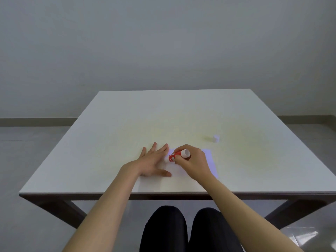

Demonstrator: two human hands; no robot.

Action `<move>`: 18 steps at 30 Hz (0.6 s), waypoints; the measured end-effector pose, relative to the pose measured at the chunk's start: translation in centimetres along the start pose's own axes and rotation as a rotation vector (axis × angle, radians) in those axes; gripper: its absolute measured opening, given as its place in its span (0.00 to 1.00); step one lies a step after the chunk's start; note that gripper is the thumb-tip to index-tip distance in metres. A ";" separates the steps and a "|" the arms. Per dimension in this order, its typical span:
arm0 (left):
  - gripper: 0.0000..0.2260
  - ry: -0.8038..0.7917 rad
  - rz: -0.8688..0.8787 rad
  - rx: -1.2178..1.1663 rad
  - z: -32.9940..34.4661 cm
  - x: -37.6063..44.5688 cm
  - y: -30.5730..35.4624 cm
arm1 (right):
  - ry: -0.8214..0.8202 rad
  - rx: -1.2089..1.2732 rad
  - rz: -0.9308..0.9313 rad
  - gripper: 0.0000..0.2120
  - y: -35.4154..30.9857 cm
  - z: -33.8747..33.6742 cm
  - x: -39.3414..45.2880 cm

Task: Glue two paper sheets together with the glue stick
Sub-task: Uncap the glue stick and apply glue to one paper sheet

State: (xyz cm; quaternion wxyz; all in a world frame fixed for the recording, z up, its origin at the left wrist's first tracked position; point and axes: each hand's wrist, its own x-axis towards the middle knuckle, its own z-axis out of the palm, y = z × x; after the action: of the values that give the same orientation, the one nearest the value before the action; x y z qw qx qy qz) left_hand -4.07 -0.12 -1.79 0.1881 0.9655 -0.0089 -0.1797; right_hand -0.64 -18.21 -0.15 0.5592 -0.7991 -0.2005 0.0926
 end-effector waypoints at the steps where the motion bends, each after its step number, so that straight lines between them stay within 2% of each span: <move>1: 0.45 -0.006 -0.001 0.016 -0.1 -0.1 0.0 | 0.036 -0.045 -0.001 0.04 0.0 -0.3 0.5; 5: 0.46 -0.031 -0.011 0.015 -0.2 -0.1 -0.1 | 0.073 -0.138 -0.002 0.06 0.2 -1.2 1.0; 9: 0.46 -0.014 -0.020 0.005 0.1 0.1 -0.2 | -0.024 -0.118 -0.065 0.10 0.5 -0.8 -0.9; 13: 0.47 -0.019 -0.021 -0.017 0.2 0.1 -0.3 | -0.134 -0.030 -0.021 0.06 0.5 -1.0 -1.5; 15: 0.47 -0.024 -0.023 -0.008 0.0 0.0 -0.2 | -0.117 -0.049 -0.009 0.05 0.7 -1.6 -0.9; 18: 0.46 -0.030 -0.027 0.004 -0.2 -0.2 0.0 | 0.021 -0.135 0.002 0.06 0.8 -2.4 0.5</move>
State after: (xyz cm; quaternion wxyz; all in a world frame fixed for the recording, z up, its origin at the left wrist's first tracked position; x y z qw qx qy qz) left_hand -4.13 -0.06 -1.52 0.1837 0.9631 0.0012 -0.1966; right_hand 0.88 -20.23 0.01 0.5059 -0.8362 -0.1996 0.0710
